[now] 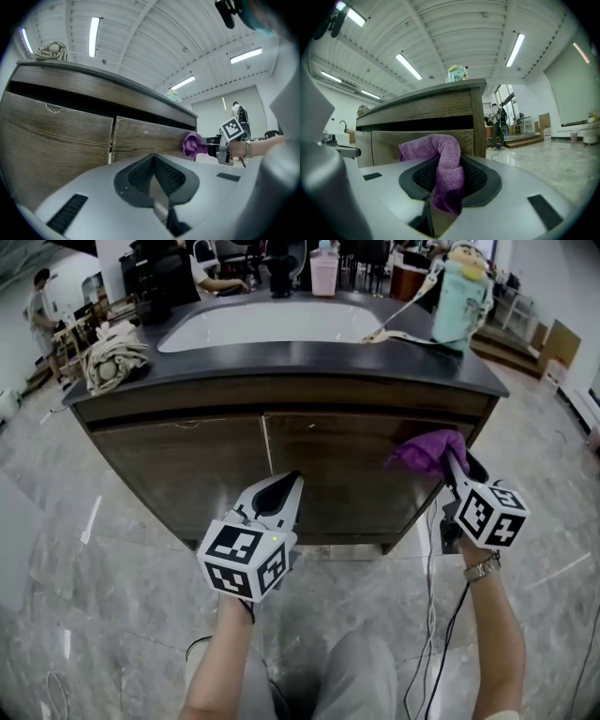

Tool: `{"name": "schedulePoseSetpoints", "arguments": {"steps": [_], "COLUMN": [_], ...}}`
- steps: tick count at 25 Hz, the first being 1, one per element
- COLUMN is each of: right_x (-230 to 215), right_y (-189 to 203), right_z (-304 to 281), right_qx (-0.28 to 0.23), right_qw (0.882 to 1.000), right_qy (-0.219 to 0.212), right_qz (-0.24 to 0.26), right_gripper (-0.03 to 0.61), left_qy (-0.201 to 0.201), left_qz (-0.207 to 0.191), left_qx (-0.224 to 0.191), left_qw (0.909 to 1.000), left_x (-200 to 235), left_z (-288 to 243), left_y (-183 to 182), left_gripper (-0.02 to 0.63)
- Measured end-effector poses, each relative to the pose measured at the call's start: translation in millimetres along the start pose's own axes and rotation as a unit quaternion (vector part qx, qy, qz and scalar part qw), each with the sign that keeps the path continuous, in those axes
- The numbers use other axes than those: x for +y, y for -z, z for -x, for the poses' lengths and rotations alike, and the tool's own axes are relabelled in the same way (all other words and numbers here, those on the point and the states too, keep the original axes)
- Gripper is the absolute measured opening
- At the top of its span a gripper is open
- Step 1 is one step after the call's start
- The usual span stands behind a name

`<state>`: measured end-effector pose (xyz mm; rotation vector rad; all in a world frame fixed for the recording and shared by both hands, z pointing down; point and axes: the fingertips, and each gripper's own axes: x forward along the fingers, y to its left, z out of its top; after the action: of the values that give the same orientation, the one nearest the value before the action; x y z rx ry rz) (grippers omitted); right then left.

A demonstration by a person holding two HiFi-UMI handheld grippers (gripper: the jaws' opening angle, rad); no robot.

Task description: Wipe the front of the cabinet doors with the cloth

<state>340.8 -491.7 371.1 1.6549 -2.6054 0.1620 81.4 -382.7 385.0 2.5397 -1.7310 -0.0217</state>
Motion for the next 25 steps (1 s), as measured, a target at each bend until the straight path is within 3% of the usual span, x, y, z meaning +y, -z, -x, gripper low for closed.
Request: {"name": "schedulePoseSetpoints", "arguments": {"steps": [4, 9, 15, 18, 25], "right_x": [-18, -1, 119, 166, 239], "right_y": [5, 9, 31, 53, 113], "right_z": [2, 6, 8, -4, -45], "right_qx": [0.003, -0.012, -0.029, -0.014, 0.032], "right_qw": [1.0, 0.999, 0.998, 0.995, 0.991], "right_qy": [0.015, 0.034, -0.051, -0.084, -0.124], "right_qz": [0.001, -0.025, 0.012, 0.044, 0.021], "right_gripper": [0.127, 0.123, 0.123, 0.123, 0.124], "left_qy": [0.008, 0.004, 0.004, -0.013, -0.034], "left_qz": [-0.012, -0.023, -0.022, 0.003, 0.007], "left_qx": [-0.003, -0.007, -0.019, -0.02, -0.011], "left_qw": [0.9999, 0.9997, 0.9996, 0.9997, 0.9993], "left_x": [-5, -9, -7, 3, 14], "left_z": [8, 18, 22, 19, 17], "left_y": [3, 16, 12, 14, 23], "left_gripper": [0.006, 0.006, 0.006, 0.006, 0.006]}}
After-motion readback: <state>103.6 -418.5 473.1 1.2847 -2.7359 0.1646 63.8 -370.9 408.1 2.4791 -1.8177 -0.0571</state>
